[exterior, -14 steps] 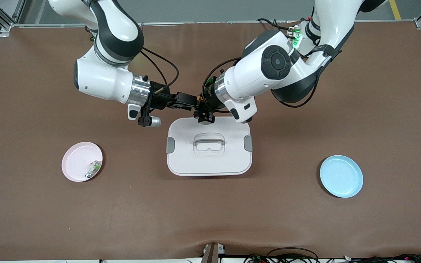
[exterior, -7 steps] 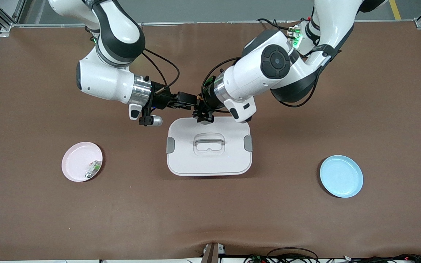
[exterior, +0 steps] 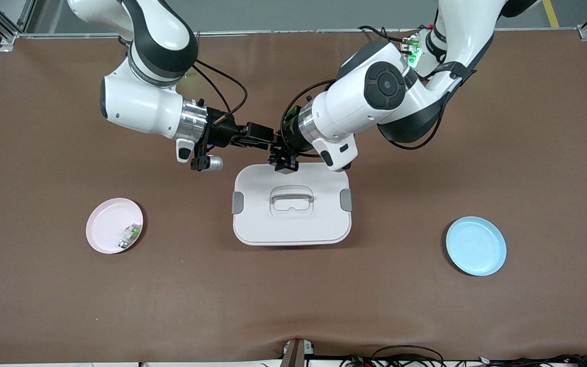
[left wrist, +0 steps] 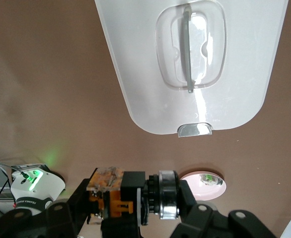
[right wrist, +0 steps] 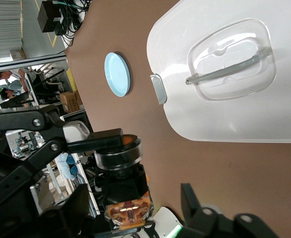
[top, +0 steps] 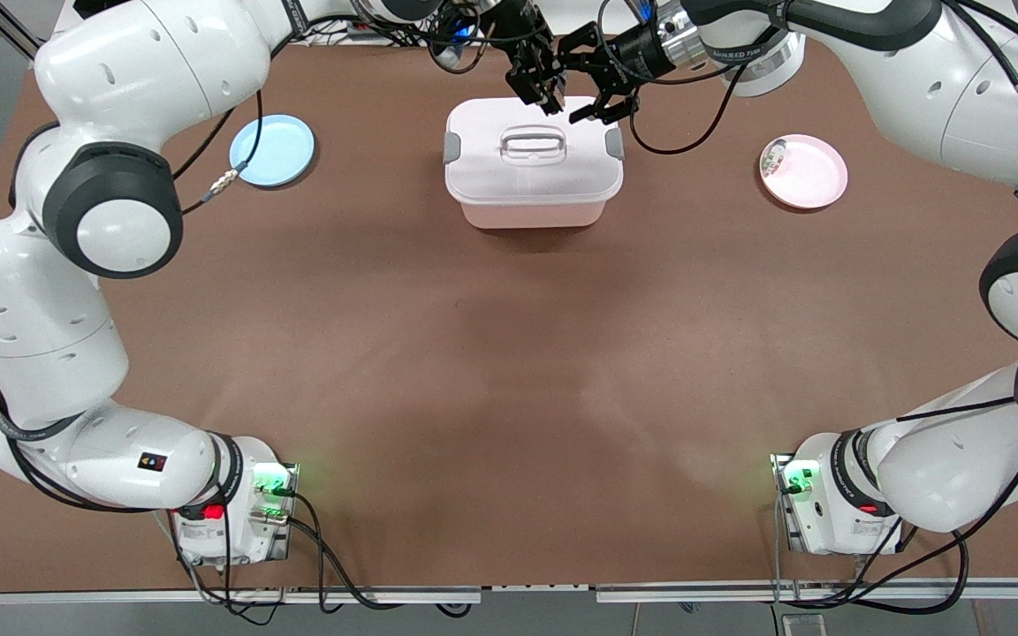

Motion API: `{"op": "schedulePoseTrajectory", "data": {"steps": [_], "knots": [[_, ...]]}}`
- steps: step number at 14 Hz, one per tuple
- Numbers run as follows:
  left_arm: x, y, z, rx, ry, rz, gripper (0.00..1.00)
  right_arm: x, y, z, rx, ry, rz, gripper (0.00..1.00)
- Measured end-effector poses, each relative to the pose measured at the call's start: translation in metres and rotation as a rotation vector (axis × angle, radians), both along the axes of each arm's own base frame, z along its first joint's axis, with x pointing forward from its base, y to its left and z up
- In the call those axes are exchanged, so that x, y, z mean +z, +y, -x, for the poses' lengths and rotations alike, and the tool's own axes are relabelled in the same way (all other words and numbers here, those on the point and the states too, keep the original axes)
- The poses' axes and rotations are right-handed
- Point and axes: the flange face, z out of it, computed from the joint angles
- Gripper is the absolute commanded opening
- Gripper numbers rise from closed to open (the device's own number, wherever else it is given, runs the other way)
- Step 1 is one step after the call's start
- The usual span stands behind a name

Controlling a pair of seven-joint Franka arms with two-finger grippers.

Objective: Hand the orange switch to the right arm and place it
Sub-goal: 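Close the right gripper on the switch and open the left gripper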

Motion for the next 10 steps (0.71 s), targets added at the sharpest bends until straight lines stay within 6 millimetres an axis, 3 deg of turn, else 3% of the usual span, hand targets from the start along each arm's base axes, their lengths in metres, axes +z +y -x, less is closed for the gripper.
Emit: {"op": "schedulePoseTrajectory", "data": {"steps": [5,8,9,10], "knots": [[0.0002,0.0003,-0.0003,0.001,0.002,0.002,0.00,0.0015,-0.0004,-0.0002,-0.006,-0.001,-0.017,0.01],[0.0005,0.0003,-0.0004,0.001,0.002,0.003,0.00,0.0019,-0.0004,-0.0002,-0.006,-0.003,-0.017,0.00],[0.0006,0.0003,-0.0005,0.002,0.002,0.003,0.28,0.0019,-0.0005,-0.0002,-0.006,-0.003,-0.017,0.00],[0.0006,0.0004,-0.0006,0.002,0.003,0.004,0.63,0.0020,-0.0005,-0.0002,-0.006,-0.003,-0.017,0.00]]}}
